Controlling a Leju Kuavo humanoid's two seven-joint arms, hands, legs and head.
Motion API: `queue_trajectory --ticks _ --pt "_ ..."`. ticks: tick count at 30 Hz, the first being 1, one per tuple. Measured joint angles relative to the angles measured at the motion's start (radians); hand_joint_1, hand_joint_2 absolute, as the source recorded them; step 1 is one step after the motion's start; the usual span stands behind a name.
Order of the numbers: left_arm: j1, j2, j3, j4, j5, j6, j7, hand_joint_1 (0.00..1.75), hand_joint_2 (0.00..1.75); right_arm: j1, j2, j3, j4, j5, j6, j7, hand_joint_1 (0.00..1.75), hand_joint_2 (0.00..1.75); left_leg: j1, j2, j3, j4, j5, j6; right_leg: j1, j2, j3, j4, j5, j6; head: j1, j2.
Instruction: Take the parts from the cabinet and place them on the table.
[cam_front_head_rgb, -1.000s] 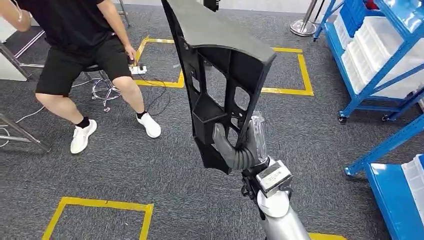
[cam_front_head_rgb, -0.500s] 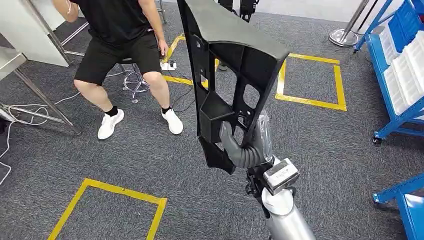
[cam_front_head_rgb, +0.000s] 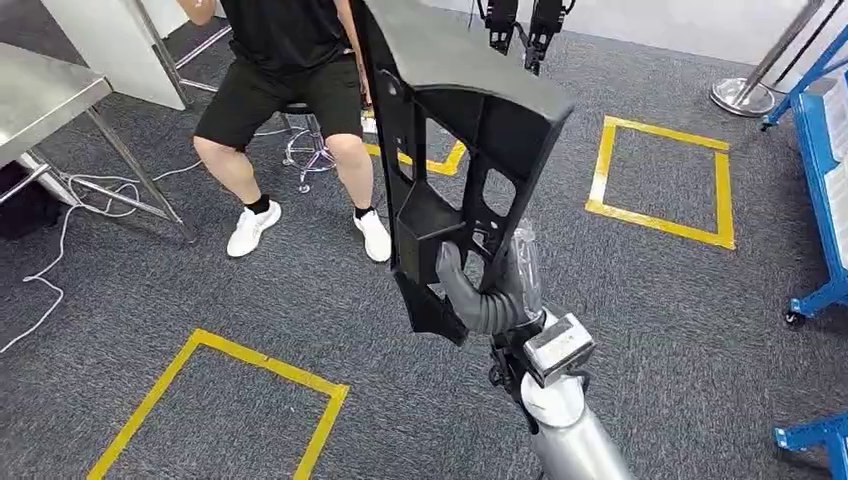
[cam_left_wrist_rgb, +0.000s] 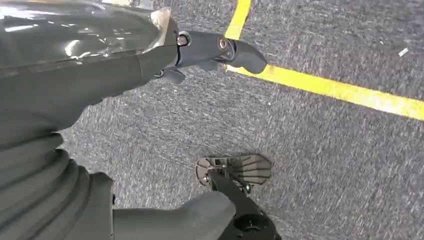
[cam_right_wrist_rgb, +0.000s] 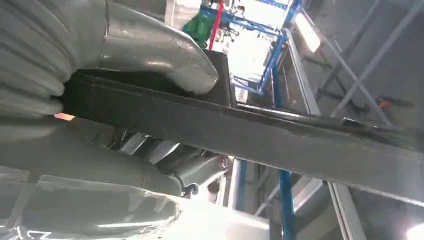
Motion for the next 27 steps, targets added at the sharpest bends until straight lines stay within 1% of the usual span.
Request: queue_trajectory --ticks 1,2,3,4,5,6,7,8,9,10,11,12,13,14,15,16,17,18,19,20,21,22,23,24,25,26,27 --pt "0.0 0.0 0.0 0.0 0.0 0.0 0.0 0.0 1.75 -0.001 0.0 0.0 -0.001 0.0 0.0 0.0 1.75 1.75 0.011 -0.011 0.013 -0.013 0.01 0.011 0.007 0.003 0.0 0.006 -0.007 0.009 0.001 0.0" --pt "0.002 0.0 0.0 0.0 0.001 0.0 0.0 0.0 1.75 -0.001 -0.002 0.0 -0.001 0.0 0.0 0.0 1.75 1.75 0.011 -0.018 0.017 -0.019 0.012 0.012 -0.003 0.047 -0.011 0.031 -0.019 0.012 0.003 0.0" --pt "0.0 0.0 0.0 0.0 0.002 0.001 0.0 0.0 1.75 -0.001 -0.003 0.0 -0.001 0.0 -0.001 0.0 1.75 1.75 0.014 -0.025 0.017 -0.019 0.016 0.019 -0.004 0.08 -0.035 0.086 -0.046 0.008 0.001 0.0" --pt "-0.003 0.0 0.0 0.0 0.003 0.002 0.0 0.0 1.75 0.001 -0.008 0.001 -0.001 0.0 -0.001 0.0 1.75 1.75 0.015 -0.039 0.016 -0.019 0.016 0.02 -0.008 0.094 -0.078 0.173 -0.083 0.003 0.007 0.0" --pt "-0.003 0.0 0.0 0.0 0.003 0.002 -0.001 0.0 1.75 0.005 -0.011 0.001 0.0 0.0 -0.002 0.0 1.75 1.75 0.015 -0.052 0.015 -0.019 0.016 0.02 -0.01 0.099 -0.121 0.257 -0.113 0.002 0.006 0.0" --pt "-0.003 0.0 0.0 0.0 0.004 0.003 -0.002 0.0 1.75 0.008 -0.016 0.001 0.0 0.0 -0.002 0.0 1.75 1.75 0.015 -0.065 0.015 -0.018 0.016 0.02 -0.013 0.1 -0.15 0.313 -0.126 0.007 0.006 0.0" --pt "0.0 0.0 0.0 0.0 0.005 0.003 -0.003 0.0 1.75 0.011 -0.018 0.001 0.0 0.0 -0.002 0.0 1.75 1.75 0.015 -0.077 0.015 -0.018 0.016 0.02 -0.015 0.1 -0.158 0.32 -0.121 0.015 0.006 0.0" --pt "0.002 0.0 0.0 0.0 0.005 0.005 -0.006 0.0 1.75 0.011 -0.019 0.001 0.0 0.0 -0.002 0.0 1.75 1.75 0.016 -0.09 0.016 -0.017 0.016 0.019 -0.018 0.101 -0.141 0.281 -0.098 0.026 0.006 0.0" --pt "0.002 0.0 0.0 0.0 0.005 0.007 -0.008 0.0 1.75 0.011 -0.02 0.001 0.0 0.0 -0.003 0.0 1.75 1.75 0.018 -0.102 0.017 -0.016 0.016 0.018 -0.022 0.104 -0.105 0.204 -0.063 0.039 0.006 0.0" --pt "0.002 0.0 0.0 0.0 0.006 0.012 -0.01 0.0 1.75 0.011 -0.021 0.001 0.0 0.0 -0.003 0.0 1.75 1.75 0.02 -0.116 0.019 -0.014 0.014 0.015 -0.029 0.115 -0.053 0.098 -0.02 0.05 0.006 0.0" --pt "0.001 0.0 0.0 0.0 0.006 0.014 -0.011 0.0 1.75 0.012 -0.023 0.001 0.0 0.0 -0.003 0.0 1.75 1.75 0.02 -0.127 0.016 -0.011 0.012 0.008 -0.038 0.151 -0.018 0.02 0.004 0.056 0.007 0.0" --pt "0.001 0.0 0.0 0.0 0.006 0.019 -0.012 0.0 1.75 0.013 -0.024 0.002 0.0 -0.001 -0.004 0.0 1.75 1.75 0.013 -0.137 0.013 -0.005 0.007 -0.002 -0.032 0.151 -0.013 0.01 0.004 0.045 0.008 0.0" --pt "0.001 0.0 0.0 0.0 0.006 0.021 -0.013 0.0 1.75 0.014 -0.025 0.002 0.0 -0.001 -0.004 0.0 1.75 1.75 0.016 -0.142 0.01 -0.006 0.01 -0.008 -0.032 0.141 -0.011 0.01 0.007 0.036 0.004 0.0" --pt "0.003 0.0 0.0 0.0 0.007 0.021 -0.013 0.0 1.75 0.014 -0.025 0.003 0.0 -0.002 -0.005 0.0 1.75 1.75 0.019 -0.145 0.008 -0.009 0.012 -0.013 -0.027 0.138 -0.013 0.012 0.007 0.029 0.003 0.0" --pt "0.007 0.0 0.0 0.0 0.007 0.021 -0.013 0.0 1.75 0.013 -0.025 0.003 0.0 -0.002 -0.005 0.0 1.75 1.75 0.023 -0.151 0.008 -0.014 0.015 -0.02 -0.026 0.132 -0.012 0.011 0.009 0.022 0.005 0.0" --pt "0.008 0.0 0.0 0.001 0.007 0.023 -0.013 0.0 1.75 0.013 -0.023 0.003 -0.001 -0.002 -0.005 0.0 1.75 1.75 0.024 -0.159 0.005 -0.012 0.014 -0.026 -0.036 0.122 -0.01 0.005 0.014 0.014 0.004 0.0" --pt "0.011 0.0 0.0 0.001 0.008 0.026 -0.013 0.0 1.75 0.012 -0.023 0.003 -0.001 -0.002 -0.005 0.0 1.75 1.75 0.024 -0.12 0.0 0.006 0.0 -0.028 -0.036 0.116 -0.007 0.003 0.017 0.008 0.003 0.0" --pt "0.007 0.0 0.0 0.001 0.011 0.032 -0.016 0.0 1.75 0.013 -0.021 0.003 -0.001 -0.002 -0.006 0.0 1.75 1.75 0.023 -0.074 -0.026 0.061 -0.036 -0.031 -0.035 0.107 -0.007 0.003 0.014 -0.002 -0.007 0.0" --pt "0.003 0.0 0.0 0.001 0.015 0.036 -0.017 0.0 1.75 0.013 -0.021 0.003 -0.001 -0.002 -0.006 0.0 1.75 1.75 0.025 -0.054 -0.061 0.133 -0.073 -0.035 -0.03 0.098 -0.007 0.003 0.013 -0.007 -0.006 0.0" --pt "0.002 0.0 0.0 0.001 0.017 0.043 -0.019 0.0 1.75 0.014 -0.022 0.003 -0.001 -0.002 -0.007 0.0 1.75 1.75 0.027 -0.044 -0.106 0.223 -0.113 -0.038 -0.027 0.085 -0.008 0.003 0.012 -0.009 -0.006 0.0" --pt "0.002 0.0 0.0 0.001 0.017 0.046 -0.02 0.0 1.75 0.015 -0.022 0.003 0.0 -0.002 -0.009 0.0 1.75 1.75 0.027 -0.04 -0.137 0.283 -0.132 -0.04 -0.024 0.077 -0.008 0.003 0.011 -0.01 -0.006 0.0" --pt "0.003 0.0 0.0 0.001 0.016 0.052 -0.021 0.0 1.75 0.016 -0.022 0.003 0.0 -0.002 -0.011 0.0 1.75 1.75 0.027 -0.038 -0.151 0.307 -0.128 -0.041 -0.023 0.066 -0.008 0.003 0.01 -0.011 -0.006 0.0" --pt "0.003 0.0 0.0 0.001 0.016 0.059 -0.021 0.0 1.75 0.017 -0.022 0.004 0.0 -0.002 -0.013 0.0 1.75 1.75 0.027 -0.035 -0.139 0.278 -0.103 -0.039 -0.022 0.056 -0.007 0.003 0.008 -0.012 -0.006 0.0" --pt "0.004 0.0 0.0 0.001 0.016 0.063 -0.021 0.0 1.75 0.017 -0.022 0.005 0.0 -0.002 -0.015 0.0 1.75 1.75 0.026 -0.031 -0.104 0.209 -0.062 -0.037 -0.02 0.047 -0.005 0.003 0.007 -0.013 -0.007 0.0" --pt "0.004 0.0 0.0 0.001 0.017 0.066 -0.022 0.0 1.75 0.016 -0.022 0.006 -0.001 -0.002 -0.015 0.0 1.75 1.75 0.025 -0.017 -0.054 0.114 -0.019 -0.031 -0.019 0.039 -0.002 0.003 0.004 -0.012 -0.006 0.0" --pt "0.002 0.0 0.0 0.001 0.017 0.066 -0.023 0.0 1.75 0.016 -0.021 0.006 -0.001 -0.002 -0.015 0.0 1.75 1.75 0.022 0.019 -0.006 0.032 0.011 -0.022 -0.017 0.031 0.002 0.003 0.003 -0.011 -0.007 0.0" --pt "-0.002 0.0 0.0 0.001 0.017 0.067 -0.024 0.0 1.75 0.017 -0.02 0.006 -0.001 -0.002 -0.015 0.0 1.75 1.75 0.008 0.042 0.005 0.004 -0.002 -0.019 -0.006 0.025 0.002 0.004 -0.002 -0.004 -0.006 0.0"
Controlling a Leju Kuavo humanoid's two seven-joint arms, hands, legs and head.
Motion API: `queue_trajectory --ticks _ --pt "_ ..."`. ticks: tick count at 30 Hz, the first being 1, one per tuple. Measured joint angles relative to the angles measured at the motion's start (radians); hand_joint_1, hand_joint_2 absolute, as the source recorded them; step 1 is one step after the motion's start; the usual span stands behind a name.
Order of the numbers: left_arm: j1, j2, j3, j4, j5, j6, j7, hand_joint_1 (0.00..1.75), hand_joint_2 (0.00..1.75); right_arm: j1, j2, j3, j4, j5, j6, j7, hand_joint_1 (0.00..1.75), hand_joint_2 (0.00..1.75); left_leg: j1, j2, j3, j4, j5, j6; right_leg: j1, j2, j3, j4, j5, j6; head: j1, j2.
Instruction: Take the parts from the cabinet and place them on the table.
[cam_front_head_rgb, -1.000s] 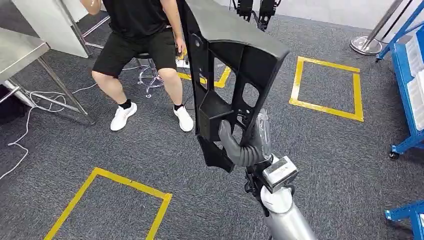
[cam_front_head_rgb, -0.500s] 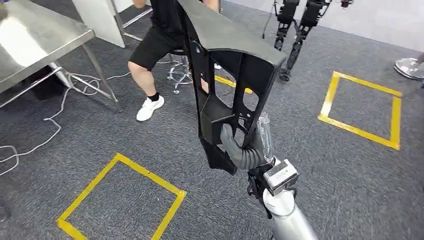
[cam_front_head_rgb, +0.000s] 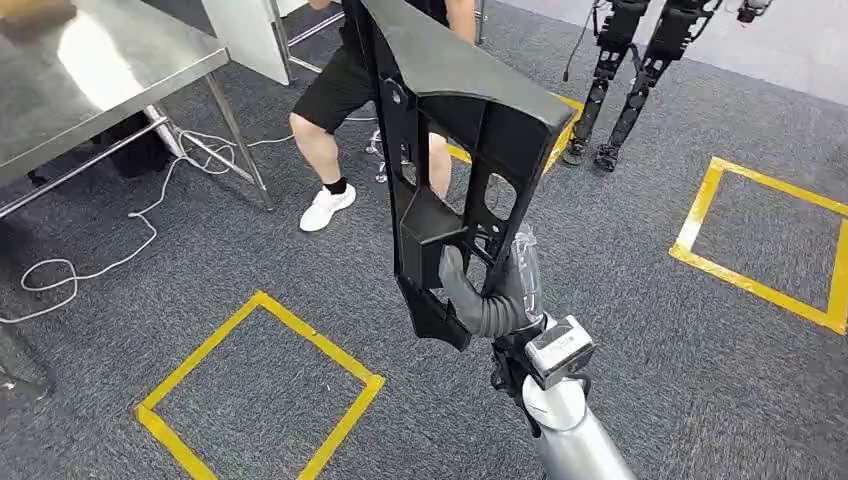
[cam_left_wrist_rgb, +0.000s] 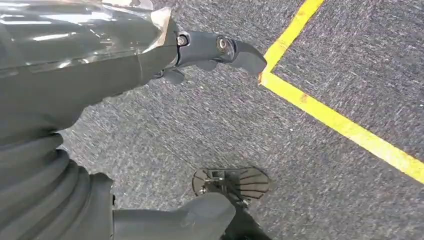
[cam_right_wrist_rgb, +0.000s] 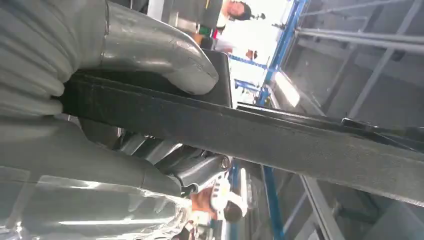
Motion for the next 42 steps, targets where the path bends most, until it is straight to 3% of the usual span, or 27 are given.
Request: queue_trajectory --ticks 4,5,6,7,9,10,12,14,15,19,20,21,22,24,25,27,28,29,30,31,34,35,36,37,38,40,42 --pt "0.002 0.0 0.0 0.0 0.002 0.005 -0.003 0.0 1.75 -0.002 0.005 0.0 0.0 0.0 0.0 0.0 1.75 1.75 -0.004 -0.048 -0.002 -0.01 0.006 0.021 0.001 -0.035 0.011 -0.007 -0.006 0.018 0.0 0.0" --pt "0.002 -0.001 0.0 0.0 0.004 0.005 -0.003 0.0 1.75 -0.003 0.006 0.0 0.0 0.0 -0.001 0.0 1.75 1.75 0.008 -0.056 0.008 -0.021 0.014 0.03 -0.002 0.002 -0.001 0.01 -0.014 0.023 0.003 0.0" --pt "0.002 -0.002 0.0 0.0 0.005 0.005 -0.003 0.0 1.75 -0.004 0.006 0.001 0.0 0.0 -0.002 0.0 1.75 1.75 0.008 -0.065 0.009 -0.023 0.017 0.035 -0.004 0.043 -0.013 0.048 -0.038 0.019 0.004 0.0" --pt "-0.001 -0.002 0.0 0.0 0.004 0.005 -0.003 0.0 1.75 -0.004 0.004 0.001 0.0 0.0 -0.002 0.0 1.75 1.75 0.008 -0.074 0.009 -0.023 0.018 0.04 -0.007 0.064 -0.046 0.121 -0.073 0.012 0.006 0.0" --pt "-0.003 -0.002 0.0 0.0 0.004 0.005 -0.004 0.0 1.75 0.001 0.002 0.001 0.001 0.0 -0.002 0.0 1.75 1.75 0.008 -0.1 0.007 -0.022 0.018 0.04 -0.011 0.072 -0.126 0.276 -0.128 0.009 0.01 0.0" --pt "-0.001 -0.002 0.0 0.0 0.004 0.004 -0.004 0.0 1.75 0.003 0.0 0.001 0.001 0.0 -0.002 0.0 1.75 1.75 0.008 -0.113 0.008 -0.021 0.018 0.04 -0.011 0.074 -0.15 0.316 -0.134 0.015 0.01 0.0" --pt "0.001 -0.002 0.0 0.0 0.004 0.004 -0.004 0.0 1.75 0.002 -0.001 0.002 0.001 -0.001 -0.003 0.0 1.75 1.75 0.008 -0.14 0.01 -0.021 0.018 0.039 -0.011 0.077 -0.123 0.241 -0.085 0.034 0.011 0.0" --pt "0.001 -0.004 0.0 0.0 0.004 0.004 -0.004 0.0 1.75 0.001 0.0 0.002 0.001 -0.001 -0.003 0.0 1.75 1.75 0.009 -0.166 0.013 -0.02 0.016 0.035 -0.019 0.107 -0.042 0.057 -0.006 0.049 0.011 0.0" --pt "0.001 -0.004 0.0 0.0 0.004 0.004 -0.004 0.0 1.75 0.0 -0.001 0.002 0.001 -0.001 -0.003 0.0 1.75 1.75 0.007 -0.176 0.009 -0.017 0.014 0.03 -0.024 0.148 -0.024 0.008 0.009 0.047 0.011 0.0" --pt "0.007 -0.004 0.0 0.0 0.005 0.005 -0.004 0.0 1.75 -0.002 0.002 0.002 0.001 -0.001 -0.003 0.0 1.75 1.75 0.011 -0.205 -0.001 -0.017 0.015 0.003 -0.016 0.114 -0.017 0.005 0.017 0.016 0.01 0.0" --pt "0.009 -0.004 0.0 0.0 0.005 0.005 -0.004 0.0 1.75 -0.005 0.005 0.002 0.001 -0.001 -0.003 0.0 1.75 1.75 0.013 -0.183 -0.002 -0.008 0.008 0.0 -0.027 0.104 -0.014 -0.003 0.022 0.006 0.01 0.0" --pt "0.008 -0.006 0.0 0.0 0.004 0.005 -0.004 0.0 1.75 -0.005 0.008 0.002 0.001 -0.001 -0.003 0.0 1.75 1.75 0.008 -0.128 -0.015 0.022 -0.013 -0.006 -0.025 0.096 -0.012 -0.003 0.02 -0.002 0.003 0.0" --pt "0.004 -0.006 0.0 0.0 0.005 0.005 -0.004 0.0 1.75 -0.005 0.009 0.002 0.001 -0.001 -0.003 0.0 1.75 1.75 0.01 -0.098 -0.046 0.086 -0.053 -0.011 -0.023 0.086 -0.011 -0.003 0.017 -0.007 -0.001 0.0" --pt "0.002 -0.006 0.0 0.0 0.006 0.006 -0.004 0.0 1.75 -0.004 0.009 0.002 0.001 -0.001 -0.003 0.0 1.75 1.75 0.013 -0.082 -0.127 0.246 -0.124 -0.019 -0.017 0.062 -0.011 -0.003 0.014 -0.011 0.0 0.0" --pt "0.003 -0.006 0.0 0.0 0.006 0.005 -0.004 0.0 1.75 -0.004 0.009 0.002 0.002 -0.001 -0.003 0.0 1.75 1.75 0.014 -0.08 -0.153 0.297 -0.135 -0.021 -0.016 0.051 -0.011 -0.003 0.013 -0.012 -0.001 0.0" --pt "0.005 -0.006 0.0 0.0 0.006 0.006 -0.004 0.0 1.75 -0.004 0.009 0.002 0.003 -0.001 -0.003 0.0 1.75 1.75 0.016 -0.077 -0.133 0.252 -0.091 -0.021 -0.016 0.032 -0.009 -0.002 0.011 -0.014 -0.001 0.0" --pt "0.005 -0.006 0.0 0.0 0.007 0.007 -0.004 0.0 1.75 -0.004 0.01 0.002 0.003 -0.001 -0.003 0.0 1.75 1.75 0.016 -0.071 -0.088 0.165 -0.044 -0.019 -0.015 0.022 -0.006 -0.002 0.01 -0.014 0.0 0.0" --pt "0.004 -0.005 0.0 0.0 0.007 0.007 -0.004 0.0 1.75 -0.006 0.01 0.002 0.003 -0.001 -0.003 0.0 1.75 1.75 0.015 -0.052 -0.039 0.074 -0.004 -0.014 -0.015 0.013 -0.003 -0.002 0.007 -0.011 -0.001 0.0" --pt "0.003 -0.005 0.0 0.0 0.007 0.007 -0.005 0.0 1.75 -0.006 0.012 0.002 0.003 -0.001 -0.003 0.0 1.75 1.75 0.01 -0.002 0.002 -0.003 0.005 -0.008 -0.011 0.006 0.001 -0.003 0.004 -0.008 -0.001 0.0" --pt "0.0 -0.005 0.0 0.0 0.007 0.007 -0.005 0.0 1.75 -0.008 0.012 0.002 0.003 -0.001 -0.003 0.0 1.75 1.75 0.002 -0.011 0.004 -0.006 0.003 -0.001 0.0 -0.002 -0.001 -0.002 0.0 -0.001 0.002 0.0" --pt "0.001 -0.006 0.0 0.0 0.007 0.007 -0.006 0.0 1.75 -0.009 0.014 0.003 0.003 -0.001 -0.003 0.0 1.75 1.75 -0.004 -0.043 -0.005 -0.007 0.003 0.011 -0.002 -0.026 0.006 -0.009 -0.002 0.011 0.003 0.0" --pt "0.002 -0.005 0.0 0.0 0.007 0.007 -0.006 0.0 1.75 -0.01 0.015 0.003 0.003 -0.001 -0.003 0.0 1.75 1.75 0.002 -0.053 0.003 -0.02 0.01 0.021 0.007 -0.028 0.012 -0.006 -0.007 0.018 0.002 0.0" --pt "0.003 -0.006 0.0 0.0 0.007 0.007 -0.006 0.0 1.75 -0.01 0.014 0.003 0.003 -0.001 -0.003 0.001 1.75 1.75 0.008 -0.059 0.011 -0.025 0.015 0.026 -0.002 0.012 -0.003 0.013 -0.017 0.021 0.005 0.0" --pt "0.002 -0.007 0.0 0.0 0.007 0.007 -0.006 0.0 1.75 -0.011 0.014 0.003 0.003 -0.001 -0.003 0.0 1.75 1.75 0.01 -0.068 0.012 -0.027 0.017 0.033 -0.003 0.051 -0.023 0.068 -0.046 0.016 0.004 0.0" --pt "-0.001 -0.007 0.0 0.0 0.007 0.007 -0.006 0.0 1.75 -0.01 0.012 0.003 0.003 -0.001 -0.003 0.0 1.75 1.75 0.01 -0.079 0.012 -0.027 0.018 0.036 -0.007 0.066 -0.058 0.143 -0.077 0.011 0.009 0.0" --pt "-0.002 -0.007 0.0 0.0 0.007 0.007 -0.006 0.0 1.75 -0.007 0.009 0.003 0.006 -0.001 -0.004 0.0 1.75 1.75 0.009 -0.105 0.01 -0.026 0.017 0.037 -0.011 0.073 -0.139 0.294 -0.127 0.012 0.011 0.0" --pt "0.002 -0.007 0.0 0.0 0.007 0.007 -0.006 0.0 1.75 -0.005 0.005 0.004 0.007 -0.001 -0.005 0.0 1.75 1.75 0.01 -0.13 0.012 -0.026 0.017 0.036 -0.011 0.075 -0.144 0.285 -0.105 0.027 0.011 0.0"
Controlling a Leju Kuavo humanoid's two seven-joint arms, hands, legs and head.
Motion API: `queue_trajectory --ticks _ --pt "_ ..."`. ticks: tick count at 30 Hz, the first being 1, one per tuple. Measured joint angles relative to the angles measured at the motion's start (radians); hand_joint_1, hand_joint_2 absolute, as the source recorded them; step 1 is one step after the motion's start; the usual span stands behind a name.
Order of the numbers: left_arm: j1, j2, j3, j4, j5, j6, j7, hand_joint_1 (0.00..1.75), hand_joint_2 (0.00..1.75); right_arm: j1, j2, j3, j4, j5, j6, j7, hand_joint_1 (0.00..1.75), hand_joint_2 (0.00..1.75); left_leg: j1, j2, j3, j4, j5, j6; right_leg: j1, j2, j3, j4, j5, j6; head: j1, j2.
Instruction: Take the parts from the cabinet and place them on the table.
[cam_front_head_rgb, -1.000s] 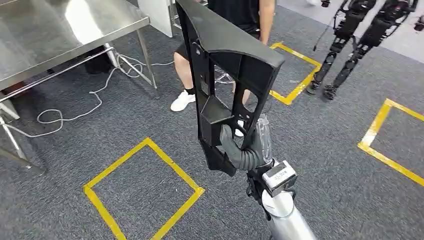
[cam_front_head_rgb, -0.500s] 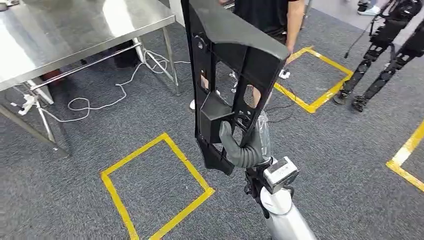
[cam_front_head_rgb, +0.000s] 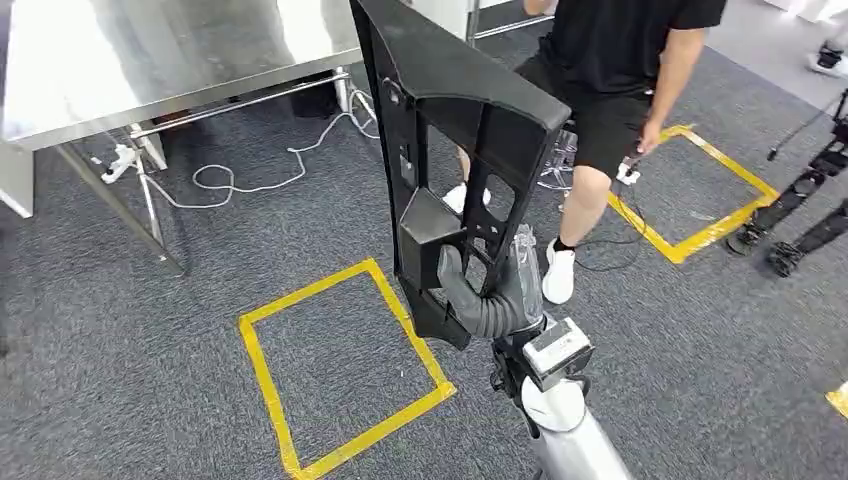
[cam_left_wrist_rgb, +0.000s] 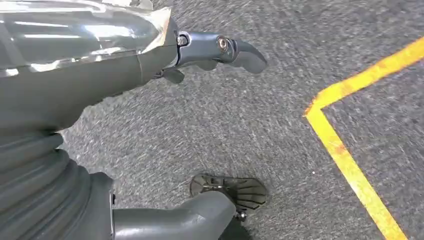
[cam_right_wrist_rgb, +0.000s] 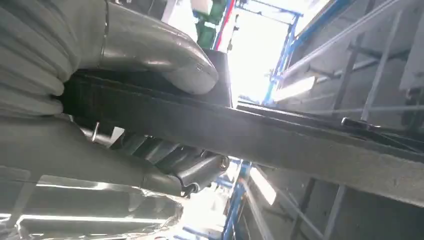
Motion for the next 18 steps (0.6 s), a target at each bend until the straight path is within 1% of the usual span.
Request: queue_trajectory --ticks 1,2,3,4,5,6,7,8,9,10,11,12,13,14,15,16,17,18 --pt "0.0 -0.001 0.0 0.0 0.0 0.0 0.0 0.0 1.75 0.0 0.0 0.0 0.0 0.0 -0.001 0.0 1.75 1.75 0.0 -0.014 0.002 0.0 0.0 0.0 -0.001 0.003 0.033 -0.072 0.037 0.011 0.0 0.0" --pt "0.0 -0.001 0.0 0.0 0.0 0.0 -0.002 0.0 1.75 0.0 0.0 0.0 0.0 0.0 -0.001 0.0 1.75 1.75 0.0 -0.027 0.003 0.002 -0.001 -0.003 -0.007 0.015 0.08 -0.176 0.082 0.022 0.0 0.0" --pt "0.0 -0.001 0.0 0.0 0.0 0.0 -0.004 0.0 1.75 0.0 0.0 0.0 0.0 0.0 -0.001 0.0 1.75 1.75 0.0 -0.039 0.001 0.005 -0.003 -0.007 -0.014 0.051 0.117 -0.26 0.113 0.028 0.0 0.0" --pt "-0.002 0.0 0.0 0.0 0.0 0.0 -0.005 0.0 1.75 0.001 0.0 0.0 0.0 0.0 -0.001 0.0 1.75 1.75 -0.007 -0.049 -0.004 0.015 -0.008 -0.015 -0.015 0.071 0.121 -0.278 0.116 0.019 0.0 0.0" --pt "0.0 0.0 0.0 0.0 0.0 0.0 -0.006 0.0 1.75 0.002 -0.001 0.0 -0.001 0.0 -0.001 0.0 1.75 1.75 -0.005 -0.055 -0.009 0.014 -0.007 -0.02 -0.014 0.055 0.124 -0.277 0.118 0.01 -0.001 0.0" --pt "0.003 0.0 0.0 0.0 0.0 0.0 -0.006 0.0 1.75 0.004 -0.001 0.0 -0.001 0.0 -0.001 0.0 1.75 1.75 -0.003 -0.058 -0.011 0.012 -0.005 -0.026 -0.008 0.053 0.122 -0.276 0.119 0.002 -0.003 0.0" --pt "0.006 0.0 0.0 0.0 0.0 0.0 -0.006 0.0 1.75 0.004 0.0 0.0 -0.001 0.0 -0.002 0.0 1.75 1.75 0.002 -0.066 -0.012 0.008 -0.003 -0.034 -0.006 0.044 0.124 -0.276 0.121 -0.006 -0.002 0.0" --pt "0.007 0.002 0.0 0.0 0.0 0.0 -0.006 0.0 1.75 0.004 0.001 0.0 -0.001 0.0 -0.002 0.0 1.75 1.75 0.003 -0.072 -0.014 0.01 -0.005 -0.04 -0.015 0.034 0.127 -0.283 0.125 -0.015 -0.002 0.0" --pt "0.008 0.0 0.0 0.0 0.0 -0.001 -0.009 0.0 1.75 0.003 0.003 0.0 -0.001 0.0 -0.002 0.0 1.75 1.75 0.003 -0.025 -0.016 0.026 -0.015 -0.044 -0.017 0.026 0.131 -0.285 0.127 -0.019 -0.003 0.0" --pt "0.006 0.0 0.0 0.0 0.0 -0.003 -0.011 0.0 1.75 0.004 0.005 0.0 -0.002 0.0 -0.002 0.0 1.75 1.75 0.001 0.018 -0.034 0.065 -0.042 -0.049 -0.015 0.018 0.132 -0.286 0.125 -0.03 -0.011 0.0" --pt "0.002 0.0 0.0 0.0 0.0 -0.003 -0.014 0.0 1.75 0.004 0.007 0.0 -0.002 0.0 -0.004 0.0 1.75 1.75 0.003 0.039 -0.07 0.138 -0.085 -0.054 -0.012 0.007 0.133 -0.286 0.122 -0.035 -0.011 0.0" --pt "0.001 0.0 0.0 0.0 0.0 -0.003 -0.015 0.0 1.75 0.006 0.007 0.0 -0.002 0.0 -0.005 0.001 1.75 1.75 0.005 0.047 -0.111 0.219 -0.122 -0.057 -0.009 -0.004 0.133 -0.286 0.121 -0.036 -0.011 0.0" --pt "0.001 0.0 0.0 0.0 0.0 -0.005 -0.017 0.0 1.75 0.008 0.007 0.0 -0.002 0.001 -0.006 0.003 1.75 1.75 0.006 0.049 -0.149 0.293 -0.148 -0.06 -0.008 -0.016 0.132 -0.286 0.119 -0.038 -0.011 0.0" --pt "0.002 0.0 0.0 0.0 0.0 -0.01 -0.018 0.0 1.75 0.011 0.007 0.0 -0.001 0.002 -0.006 0.004 1.75 1.75 0.007 0.051 -0.167 0.326 -0.15 -0.061 -0.006 -0.027 0.133 -0.286 0.118 -0.039 -0.012 0.0" --pt "0.003 0.0 0.0 0.0 0.0 -0.011 -0.018 0.0 1.75 0.014 0.007 0.0 -0.001 0.002 -0.007 0.004 1.75 1.75 0.008 0.052 -0.159 0.306 -0.129 -0.061 -0.005 -0.037 0.134 -0.285 0.117 -0.04 -0.011 0.0" --pt "0.004 0.0 0.0 0.0 0.0 -0.012 -0.019 0.0 1.75 0.014 0.007 0.0 -0.001 0.002 -0.009 0.004 1.75 1.75 0.008 0.054 -0.128 0.246 -0.093 -0.058 -0.004 -0.046 0.135 -0.285 0.116 -0.04 -0.012 0.0" --pt "0.004 0.001 0.0 0.0 0.002 -0.013 -0.019 0.0 1.75 0.014 0.007 0.0 -0.001 0.003 -0.01 0.004 1.75 1.75 0.008 0.063 -0.082 0.159 -0.052 -0.053 -0.003 -0.053 0.137 -0.285 0.115 -0.04 -0.011 0.0" --pt "0.003 0.002 0.0 0.0 0.002 -0.016 -0.021 0.0 1.75 0.013 0.008 0.0 -0.002 0.003 -0.013 0.004 1.75 1.75 0.005 0.09 -0.028 0.064 -0.016 -0.045 -0.001 -0.059 0.141 -0.285 0.113 -0.037 -0.012 0.0"
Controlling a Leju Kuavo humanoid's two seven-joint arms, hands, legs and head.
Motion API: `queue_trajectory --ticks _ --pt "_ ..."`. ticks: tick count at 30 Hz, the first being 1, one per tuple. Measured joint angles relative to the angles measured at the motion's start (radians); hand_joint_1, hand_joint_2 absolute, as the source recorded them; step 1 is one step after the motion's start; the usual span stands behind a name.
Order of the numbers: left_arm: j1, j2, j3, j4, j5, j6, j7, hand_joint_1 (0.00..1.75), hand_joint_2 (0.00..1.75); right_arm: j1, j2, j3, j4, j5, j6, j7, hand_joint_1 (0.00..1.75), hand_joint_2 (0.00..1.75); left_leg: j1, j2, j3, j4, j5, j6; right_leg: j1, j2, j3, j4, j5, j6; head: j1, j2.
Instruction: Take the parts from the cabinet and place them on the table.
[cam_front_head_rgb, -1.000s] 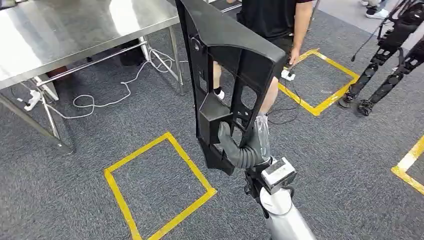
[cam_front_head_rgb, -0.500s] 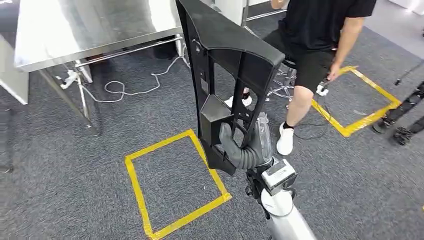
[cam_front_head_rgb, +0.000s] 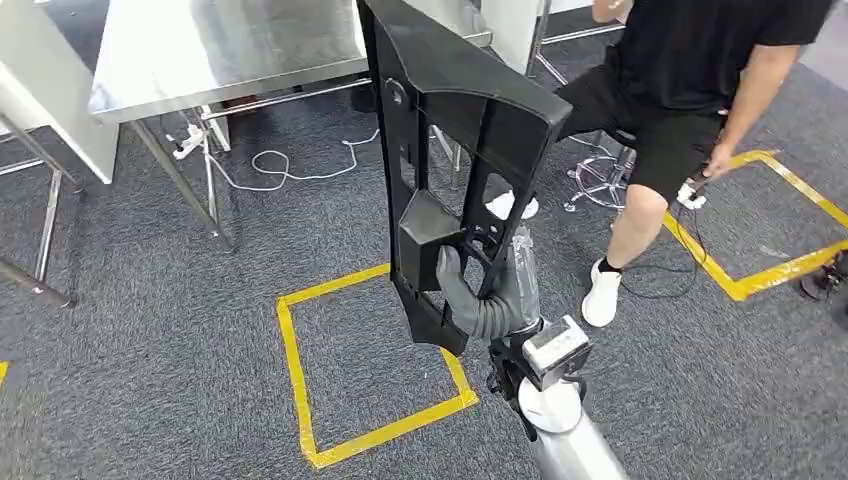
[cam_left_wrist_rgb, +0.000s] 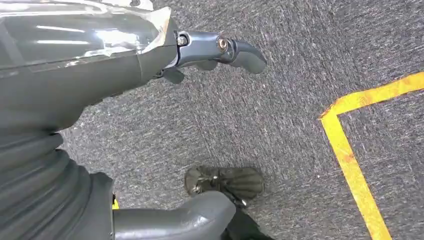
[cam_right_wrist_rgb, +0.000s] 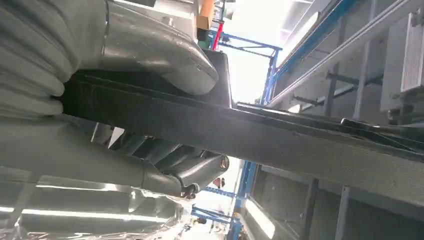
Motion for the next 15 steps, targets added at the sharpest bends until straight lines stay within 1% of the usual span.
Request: queue_trajectory --ticks 1,2,3,4,5,6,7,8,9,10,11,12,13,14,15 --pt "-0.003 0.001 0.0 0.0 0.0 -0.002 -0.002 0.0 1.75 0.001 0.0 0.0 0.0 0.0 -0.002 0.0 1.75 1.75 -0.006 0.011 0.024 -0.04 -0.008 0.004 0.008 -0.004 -0.001 0.0 -0.004 0.006 0.002 0.0" --pt "-0.001 0.001 0.0 0.0 0.0 -0.004 -0.005 0.0 1.75 0.0 0.0 -0.001 0.0 0.0 -0.004 0.0 1.75 1.75 -0.01 0.002 0.021 -0.045 -0.003 0.011 0.011 -0.009 0.001 0.0 -0.006 0.011 0.006 0.0" --pt "0.001 0.001 0.0 0.0 0.0 -0.004 -0.006 0.0 1.75 0.001 0.002 -0.002 0.0 0.0 -0.006 -0.001 1.75 1.75 -0.012 -0.001 0.02 -0.042 -0.004 0.014 0.011 -0.014 0.001 0.0 -0.006 0.013 0.003 0.0" --pt "0.001 0.001 0.0 0.0 0.0 -0.005 -0.006 0.0 1.75 0.003 0.002 -0.002 0.0 -0.001 -0.007 -0.001 1.75 1.75 -0.016 -0.006 0.019 -0.042 -0.006 0.02 0.008 -0.018 0.004 -0.003 -0.005 0.019 0.005 0.0" --pt "0.002 0.001 0.0 0.0 0.002 -0.005 -0.008 0.0 1.75 0.003 0.004 -0.002 -0.001 -0.004 -0.01 -0.001 1.75 1.75 -0.016 -0.011 0.023 -0.05 -0.002 0.026 0.009 -0.023 0.009 -0.009 -0.004 0.025 0.002 0.0" --pt "0.003 0.001 0.0 0.0 0.002 -0.005 -0.01 0.0 1.75 0.004 0.006 -0.005 -0.003 -0.008 -0.013 0.0 1.75 1.75 -0.001 -0.014 0.036 -0.068 0.008 0.036 0.016 -0.012 0.002 0.0 -0.013 0.031 0.006 0.0" --pt "0.002 0.0 0.0 0.0 0.002 -0.006 -0.014 0.0 1.75 0.004 0.006 -0.009 -0.004 -0.013 -0.018 0.0 1.75 1.75 -0.005 -0.017 0.04 -0.074 0.01 0.039 0.011 0.02 -0.006 0.034 -0.032 0.03 0.007 0.0" --pt "-0.001 0.0 0.0 0.0 0.002 -0.008 -0.015 0.0 1.75 0.004 0.006 -0.011 -0.005 -0.019 -0.019 -0.001 1.75 1.75 -0.004 -0.021 0.041 -0.073 0.012 0.045 0.007 0.042 -0.039 0.102 -0.064 0.023 0.008 0.0" --pt "-0.003 0.0 0.0 0.0 0.002 -0.01 -0.018 0.0 1.75 0.007 0.005 -0.014 -0.005 -0.022 -0.02 -0.001 1.75 1.75 -0.004 -0.027 0.041 -0.073 0.011 0.047 0.005 0.052 -0.079 0.181 -0.095 0.02 0.011 0.0" --pt "-0.003 0.0 0.0 0.0 0.002 -0.011 -0.019 0.0 1.75 0.012 0.004 -0.016 -0.005 -0.025 -0.02 0.001 1.75 1.75 -0.005 -0.034 0.04 -0.073 0.01 0.048 0.002 0.057 -0.119 0.255 -0.12 0.02 0.011 0.0" --pt "-0.001 0.0 0.0 0.0 0.002 -0.013 -0.02 0.0 1.75 0.018 0.002 -0.017 -0.005 -0.026 -0.02 0.001 1.75 1.75 -0.005 -0.041 0.04 -0.073 0.01 0.047 0.001 0.059 -0.146 0.303 -0.128 0.027 0.012 0.0" --pt "0.0 0.0 0.0 0.0 0.002 -0.013 -0.021 0.0 1.75 0.02 0.0 -0.019 -0.005 -0.026 -0.02 0.001 1.75 1.75 -0.005 -0.047 0.041 -0.073 0.01 0.047 0.001 0.059 -0.148 0.295 -0.116 0.036 0.011 0.0" --pt "0.001 0.0 0.0 0.0 0.002 -0.013 -0.021 0.0 1.75 0.02 0.0 -0.021 -0.005 -0.026 -0.02 0.001 1.75 1.75 -0.005 -0.053 0.041 -0.072 0.009 0.046 -0.001 0.059 -0.125 0.239 -0.084 0.047 0.012 0.0" --pt "0.0 -0.001 0.0 0.0 0.002 -0.014 -0.021 0.0 1.75 0.019 0.0 -0.022 -0.005 -0.026 -0.02 0.001 1.75 1.75 -0.005 -0.058 0.043 -0.071 0.008 0.044 -0.003 0.059 -0.086 0.152 -0.044 0.058 0.012 0.0" --pt "0.0 -0.001 0.0 0.0 0.002 -0.014 -0.021 0.0 1.75 0.019 0.0 -0.023 -0.005 -0.026 -0.02 0.001 1.75 1.75 -0.005 -0.063 0.045 -0.069 0.005 0.04 -0.006 0.06 -0.038 0.05 -0.003 0.066 0.012 0.0"
